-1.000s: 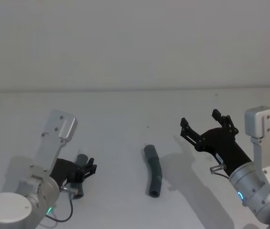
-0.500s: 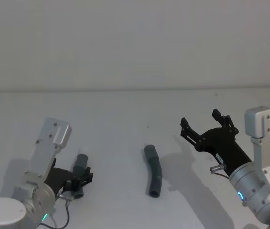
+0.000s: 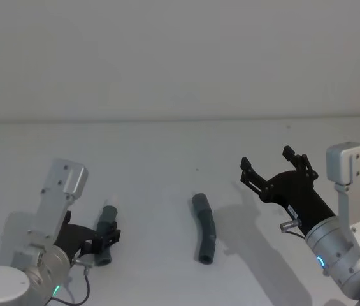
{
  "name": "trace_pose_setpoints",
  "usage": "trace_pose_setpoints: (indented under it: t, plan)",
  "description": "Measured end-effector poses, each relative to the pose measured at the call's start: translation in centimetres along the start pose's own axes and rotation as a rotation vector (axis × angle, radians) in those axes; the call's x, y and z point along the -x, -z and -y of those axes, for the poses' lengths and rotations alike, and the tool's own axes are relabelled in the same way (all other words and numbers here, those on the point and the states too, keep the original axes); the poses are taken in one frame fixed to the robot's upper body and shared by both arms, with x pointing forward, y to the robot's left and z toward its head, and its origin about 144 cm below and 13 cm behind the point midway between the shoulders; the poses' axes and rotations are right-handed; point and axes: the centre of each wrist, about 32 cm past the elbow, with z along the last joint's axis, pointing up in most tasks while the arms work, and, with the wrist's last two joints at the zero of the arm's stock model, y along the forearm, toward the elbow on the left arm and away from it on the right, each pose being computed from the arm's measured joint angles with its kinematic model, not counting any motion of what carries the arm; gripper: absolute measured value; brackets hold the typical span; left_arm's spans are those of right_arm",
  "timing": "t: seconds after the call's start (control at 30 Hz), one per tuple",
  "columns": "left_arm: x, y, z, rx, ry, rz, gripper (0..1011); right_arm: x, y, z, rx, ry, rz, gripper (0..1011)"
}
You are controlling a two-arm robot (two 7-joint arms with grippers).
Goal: Use both hands to pick up one end of the pipe from the table, align the ends, and insert them.
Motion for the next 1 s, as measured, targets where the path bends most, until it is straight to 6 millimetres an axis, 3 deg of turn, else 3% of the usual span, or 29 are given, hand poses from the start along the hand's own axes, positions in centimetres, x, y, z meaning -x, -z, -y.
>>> trace_pose_setpoints:
  t: [1.0]
  plan:
    - [-0.4,-0.5,1.9,-0.013,0.080,-0.007,1001,0.0,0.0,0.0,0.000,0.000,0.000,1000]
